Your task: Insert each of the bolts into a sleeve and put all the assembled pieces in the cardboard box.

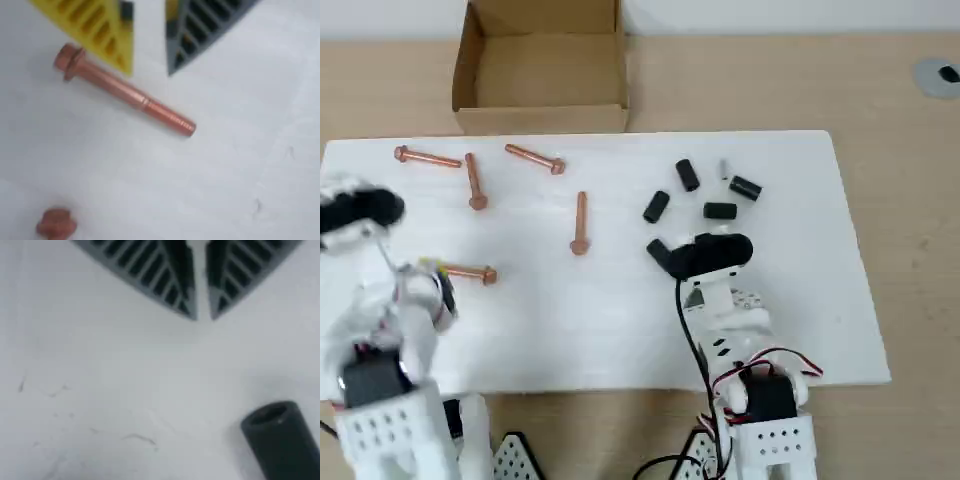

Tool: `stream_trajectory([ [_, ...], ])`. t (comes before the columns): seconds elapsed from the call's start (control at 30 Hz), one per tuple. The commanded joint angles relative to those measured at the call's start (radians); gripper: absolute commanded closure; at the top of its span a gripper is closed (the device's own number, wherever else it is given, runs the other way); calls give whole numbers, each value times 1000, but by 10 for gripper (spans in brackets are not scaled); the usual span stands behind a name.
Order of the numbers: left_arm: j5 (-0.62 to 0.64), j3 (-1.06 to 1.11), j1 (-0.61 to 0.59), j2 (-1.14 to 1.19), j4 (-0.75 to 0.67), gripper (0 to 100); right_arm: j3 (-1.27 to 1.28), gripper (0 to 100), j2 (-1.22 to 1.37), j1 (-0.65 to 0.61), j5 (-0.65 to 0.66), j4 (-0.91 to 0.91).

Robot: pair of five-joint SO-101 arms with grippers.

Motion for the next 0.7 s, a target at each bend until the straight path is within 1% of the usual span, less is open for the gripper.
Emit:
stream_trajectory([
  [0.0,81,-285,-18,289,32,944,-2,986,-117,4,6,2],
  [0.07,127,-404,-14,426,81,944,-2,986,-117,4,6,2],
  [0.17,160,-568,-14,598,133,945,-2,986,-117,4,6,2],
  [0.33,241,-793,-12,797,204,947,-2,986,-117,4,6,2],
  [0.5,361,-921,-11,920,233,945,-2,984,-117,4,8,2],
  [0.67,371,-976,-3,1003,233,944,-2,984,-117,4,6,-2],
])
